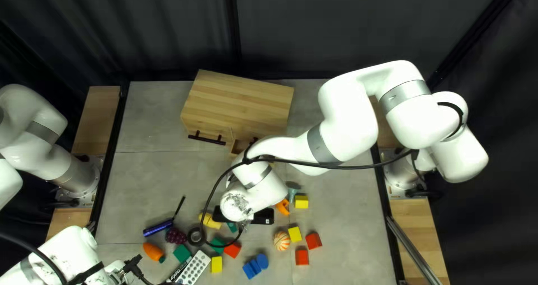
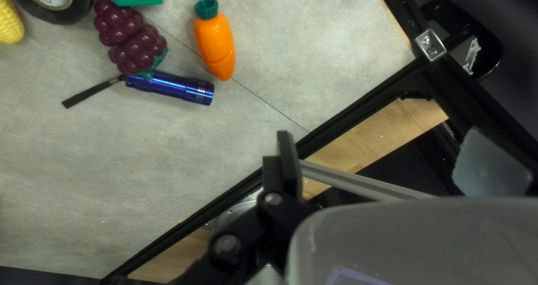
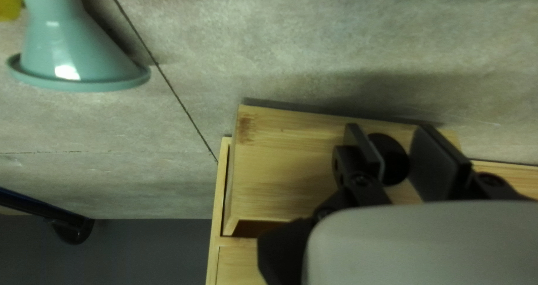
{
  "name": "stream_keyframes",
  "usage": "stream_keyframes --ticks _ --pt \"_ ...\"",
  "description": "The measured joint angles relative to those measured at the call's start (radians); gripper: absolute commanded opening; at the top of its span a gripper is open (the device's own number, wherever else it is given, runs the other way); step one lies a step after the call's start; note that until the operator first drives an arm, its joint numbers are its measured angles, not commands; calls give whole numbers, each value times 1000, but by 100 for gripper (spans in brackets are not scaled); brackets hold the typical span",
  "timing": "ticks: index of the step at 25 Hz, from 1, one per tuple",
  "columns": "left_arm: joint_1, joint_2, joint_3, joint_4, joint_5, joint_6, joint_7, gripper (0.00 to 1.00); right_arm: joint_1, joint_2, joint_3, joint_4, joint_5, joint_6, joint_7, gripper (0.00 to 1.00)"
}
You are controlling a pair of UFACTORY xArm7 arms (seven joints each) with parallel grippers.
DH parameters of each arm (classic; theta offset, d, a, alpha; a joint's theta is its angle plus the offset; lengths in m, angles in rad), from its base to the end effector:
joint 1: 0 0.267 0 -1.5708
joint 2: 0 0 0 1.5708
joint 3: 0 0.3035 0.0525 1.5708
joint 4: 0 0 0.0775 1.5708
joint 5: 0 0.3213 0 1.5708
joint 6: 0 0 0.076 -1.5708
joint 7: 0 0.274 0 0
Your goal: Open drawers and place objects into drawer and close
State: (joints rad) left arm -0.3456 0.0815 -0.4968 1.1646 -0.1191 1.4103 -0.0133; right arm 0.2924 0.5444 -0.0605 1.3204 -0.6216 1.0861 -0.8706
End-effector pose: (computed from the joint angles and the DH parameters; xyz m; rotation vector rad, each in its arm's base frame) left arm 0.2304 -0.3072 0.2058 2.8452 -1.1962 -0.5493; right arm 0.5148 -0.0042 0.0717 1.9580 1.8081 -0.6222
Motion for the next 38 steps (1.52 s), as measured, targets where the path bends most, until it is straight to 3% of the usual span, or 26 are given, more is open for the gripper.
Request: stream_keyframes --ticks 30,31,33,34,35,38 --pt "0 0 0 0 0 0 0 100 12 43 15 74 0 8 -32 3" --pt "0 0 0 0 0 0 0 100 13 43 16 76 -1 8 -33 27" --pt "0 0 0 0 0 0 0 100 14 45 17 79 -1 8 -35 37" --pt "0 0 0 0 0 0 0 100 14 48 17 83 -1 8 -36 59" --pt "0 0 0 0 0 0 0 100 14 50 18 88 0 10 -38 98" --pt "0 0 0 0 0 0 0 100 17 50 20 96 2 16 -42 100"
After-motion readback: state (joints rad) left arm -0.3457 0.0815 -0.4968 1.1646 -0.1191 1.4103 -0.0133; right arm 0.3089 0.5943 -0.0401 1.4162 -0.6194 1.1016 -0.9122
